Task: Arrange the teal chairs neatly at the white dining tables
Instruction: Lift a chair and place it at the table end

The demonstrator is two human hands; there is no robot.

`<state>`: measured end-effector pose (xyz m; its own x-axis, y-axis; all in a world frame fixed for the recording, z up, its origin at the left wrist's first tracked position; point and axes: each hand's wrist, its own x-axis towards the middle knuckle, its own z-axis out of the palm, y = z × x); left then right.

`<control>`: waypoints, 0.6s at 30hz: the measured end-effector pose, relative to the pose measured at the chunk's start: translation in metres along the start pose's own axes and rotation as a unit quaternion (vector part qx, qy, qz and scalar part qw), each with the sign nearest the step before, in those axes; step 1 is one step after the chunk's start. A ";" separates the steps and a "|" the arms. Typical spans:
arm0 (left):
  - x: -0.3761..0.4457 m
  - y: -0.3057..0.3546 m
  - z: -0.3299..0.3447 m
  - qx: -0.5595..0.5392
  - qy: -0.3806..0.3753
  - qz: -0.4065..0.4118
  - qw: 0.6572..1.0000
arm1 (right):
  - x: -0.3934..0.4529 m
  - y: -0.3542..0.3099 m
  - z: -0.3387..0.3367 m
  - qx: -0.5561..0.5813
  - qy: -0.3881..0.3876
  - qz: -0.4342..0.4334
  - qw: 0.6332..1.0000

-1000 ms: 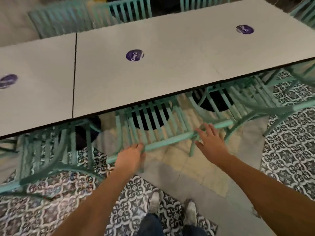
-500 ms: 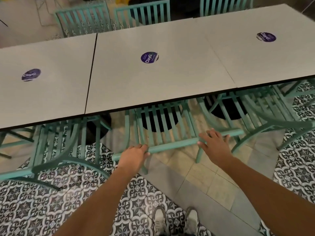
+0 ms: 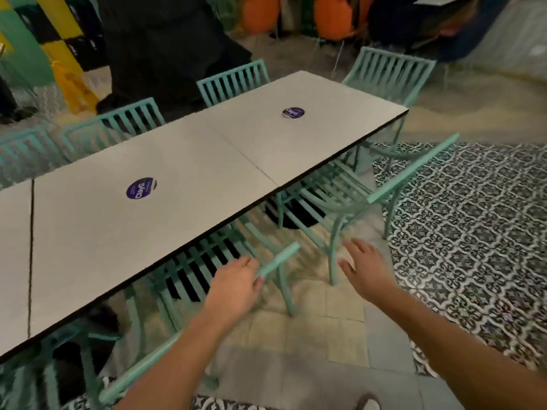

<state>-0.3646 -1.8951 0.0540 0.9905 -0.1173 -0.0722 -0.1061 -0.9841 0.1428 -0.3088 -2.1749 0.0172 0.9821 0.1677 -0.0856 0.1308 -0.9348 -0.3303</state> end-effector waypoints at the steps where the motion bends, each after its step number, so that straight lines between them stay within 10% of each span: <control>1: 0.015 0.019 -0.003 0.011 0.003 0.021 1.000 | -0.001 0.022 -0.011 0.005 0.013 0.017 1.000; 18: 0.261 0.306 0.043 0.023 -0.012 0.154 0.988 | 0.048 0.324 -0.116 0.034 0.038 0.146 0.988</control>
<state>-0.1424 -2.2322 0.0362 0.9087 -0.4139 -0.0549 -0.4058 -0.9065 0.1166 -0.2038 -2.5065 0.0149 0.9844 -0.1319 -0.1165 -0.1659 -0.9163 -0.3646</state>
